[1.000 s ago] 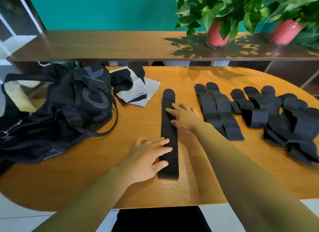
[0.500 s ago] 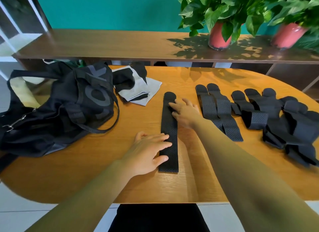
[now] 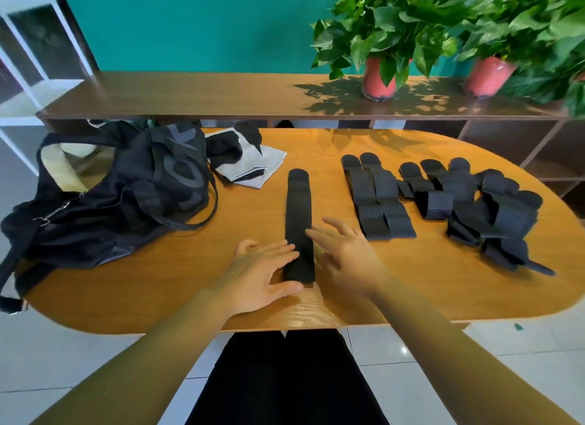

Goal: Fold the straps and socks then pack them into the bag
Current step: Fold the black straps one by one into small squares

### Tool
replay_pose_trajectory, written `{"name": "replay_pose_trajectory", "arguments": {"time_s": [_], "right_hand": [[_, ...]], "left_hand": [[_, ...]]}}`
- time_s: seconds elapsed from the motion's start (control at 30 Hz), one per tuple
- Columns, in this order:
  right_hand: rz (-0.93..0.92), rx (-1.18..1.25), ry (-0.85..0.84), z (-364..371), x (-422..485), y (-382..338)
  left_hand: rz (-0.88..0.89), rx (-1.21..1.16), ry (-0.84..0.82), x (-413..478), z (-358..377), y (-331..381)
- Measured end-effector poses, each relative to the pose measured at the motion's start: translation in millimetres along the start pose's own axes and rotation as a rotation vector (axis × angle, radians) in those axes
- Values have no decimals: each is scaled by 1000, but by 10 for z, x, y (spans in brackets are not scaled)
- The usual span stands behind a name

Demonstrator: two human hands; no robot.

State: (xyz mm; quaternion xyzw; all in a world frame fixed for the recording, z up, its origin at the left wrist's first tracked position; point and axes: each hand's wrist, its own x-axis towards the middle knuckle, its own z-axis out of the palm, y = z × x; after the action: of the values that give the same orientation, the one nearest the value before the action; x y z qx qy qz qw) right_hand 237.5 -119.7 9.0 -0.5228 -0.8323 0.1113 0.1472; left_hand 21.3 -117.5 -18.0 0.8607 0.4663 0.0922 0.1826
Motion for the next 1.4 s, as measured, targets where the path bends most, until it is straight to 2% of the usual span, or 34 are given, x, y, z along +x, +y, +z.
{"name": "replay_pose_trajectory", "arguments": {"time_s": [0.2,0.37,0.53,0.87,1.1,1.3,1.4], "right_hand": [[60,106,-100,194,-240,-60],[146,144,47,381,-272,-19],[250,167,187,409,-241,-85],[423,185,460,528,10,-143],[503,83,558,629,147,-169],[493,2,469,672,210,-145],[497,-36,479,695,221,-146]], "left_hand": [[-81,-31,10,-48,19,95],[-146,-89,143,-34,94,138],[-303,-238,318,61,177,183],[-445,-240,536,211,292,161],[-475,-160,560,268,302,185],[-521,-86,504,273,337,156],[-405,-69,473,283,355,112]]}}
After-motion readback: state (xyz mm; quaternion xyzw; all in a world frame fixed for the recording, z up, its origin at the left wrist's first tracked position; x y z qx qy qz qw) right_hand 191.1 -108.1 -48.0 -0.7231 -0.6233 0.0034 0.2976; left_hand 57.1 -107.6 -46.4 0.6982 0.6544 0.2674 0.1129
